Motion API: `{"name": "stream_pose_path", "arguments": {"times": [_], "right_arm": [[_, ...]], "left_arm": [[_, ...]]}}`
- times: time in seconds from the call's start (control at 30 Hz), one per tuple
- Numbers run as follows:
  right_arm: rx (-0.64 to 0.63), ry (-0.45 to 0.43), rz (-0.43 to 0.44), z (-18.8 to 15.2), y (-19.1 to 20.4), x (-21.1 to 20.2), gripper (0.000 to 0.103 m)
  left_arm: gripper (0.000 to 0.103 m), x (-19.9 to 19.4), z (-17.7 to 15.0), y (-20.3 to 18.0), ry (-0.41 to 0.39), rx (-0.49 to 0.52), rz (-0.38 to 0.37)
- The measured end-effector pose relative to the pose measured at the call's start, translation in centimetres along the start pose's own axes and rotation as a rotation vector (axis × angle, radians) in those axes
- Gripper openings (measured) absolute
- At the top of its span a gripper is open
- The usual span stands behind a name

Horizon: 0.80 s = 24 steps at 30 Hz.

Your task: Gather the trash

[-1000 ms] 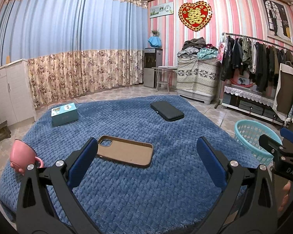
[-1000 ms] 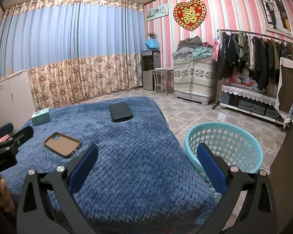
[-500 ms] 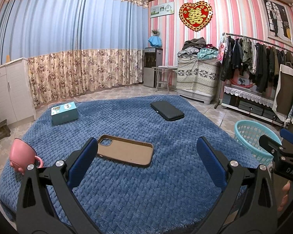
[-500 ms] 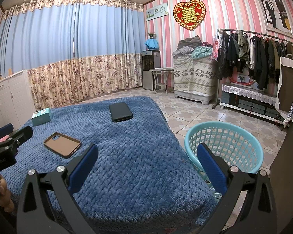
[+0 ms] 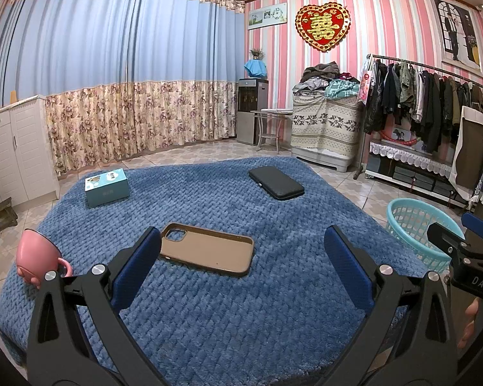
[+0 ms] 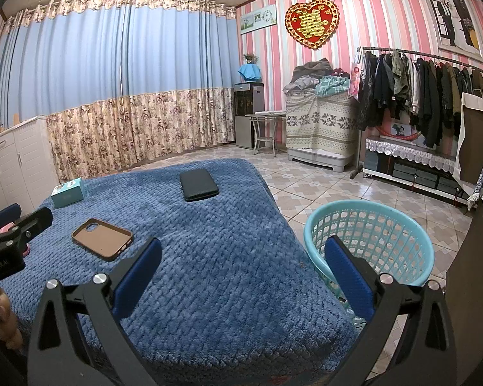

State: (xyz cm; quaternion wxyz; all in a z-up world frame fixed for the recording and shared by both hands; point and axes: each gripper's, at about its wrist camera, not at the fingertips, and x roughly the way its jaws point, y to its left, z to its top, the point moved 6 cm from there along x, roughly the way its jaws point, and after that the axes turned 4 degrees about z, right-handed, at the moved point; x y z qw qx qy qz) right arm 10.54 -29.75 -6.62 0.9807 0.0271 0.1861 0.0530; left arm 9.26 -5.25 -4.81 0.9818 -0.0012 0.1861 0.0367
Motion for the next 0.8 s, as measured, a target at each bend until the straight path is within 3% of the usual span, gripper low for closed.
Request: {"name": "stream_pose_path", "arguments": {"times": [0.8], "right_arm": [[0.001, 0.001, 0.0, 0.09, -0.06, -0.02, 0.099]], "left_arm": [[0.098, -0.43, 0.33, -0.22, -0.008, 0.009, -0.003]]}}
